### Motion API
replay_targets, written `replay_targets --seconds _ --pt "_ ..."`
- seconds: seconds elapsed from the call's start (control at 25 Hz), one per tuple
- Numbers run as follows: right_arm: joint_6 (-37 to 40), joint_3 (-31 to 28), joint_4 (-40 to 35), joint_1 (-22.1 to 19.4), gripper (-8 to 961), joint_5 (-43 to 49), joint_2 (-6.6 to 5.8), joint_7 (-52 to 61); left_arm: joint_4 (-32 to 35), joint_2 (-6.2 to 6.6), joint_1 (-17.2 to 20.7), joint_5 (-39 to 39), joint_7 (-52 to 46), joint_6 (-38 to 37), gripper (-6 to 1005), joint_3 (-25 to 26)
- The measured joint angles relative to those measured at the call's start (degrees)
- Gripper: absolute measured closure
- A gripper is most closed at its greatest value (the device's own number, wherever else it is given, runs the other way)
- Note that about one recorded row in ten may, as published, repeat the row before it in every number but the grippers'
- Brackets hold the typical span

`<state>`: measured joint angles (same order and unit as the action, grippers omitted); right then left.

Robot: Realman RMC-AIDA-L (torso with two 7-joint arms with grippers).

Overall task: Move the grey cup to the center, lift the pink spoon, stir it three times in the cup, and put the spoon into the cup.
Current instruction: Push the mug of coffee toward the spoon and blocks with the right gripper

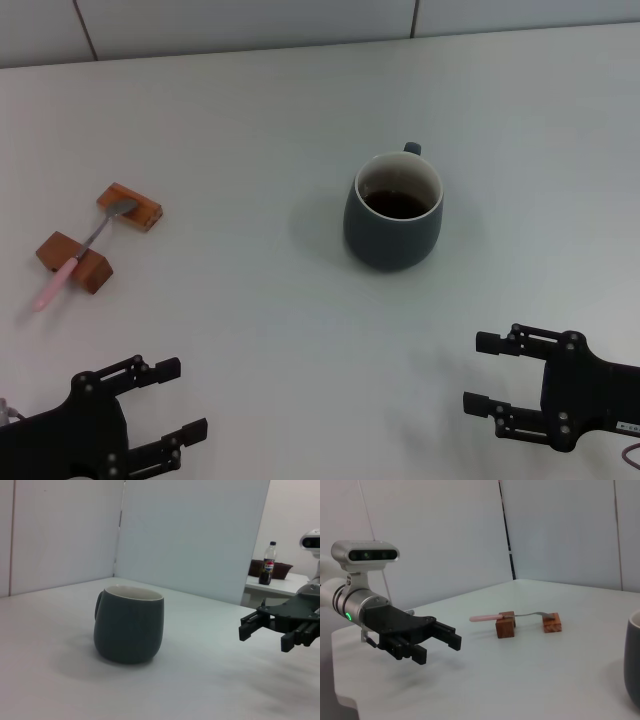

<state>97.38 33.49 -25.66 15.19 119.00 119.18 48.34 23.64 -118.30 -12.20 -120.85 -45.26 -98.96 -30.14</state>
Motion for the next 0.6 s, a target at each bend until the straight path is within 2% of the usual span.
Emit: replay_targets --seconds 0.6 --pt "0.03 0.00 0.09 0.02 234 0.00 0.00 0.00 0.09 0.07 -0.10 0.00 -0.01 -0.10 277 0.65"
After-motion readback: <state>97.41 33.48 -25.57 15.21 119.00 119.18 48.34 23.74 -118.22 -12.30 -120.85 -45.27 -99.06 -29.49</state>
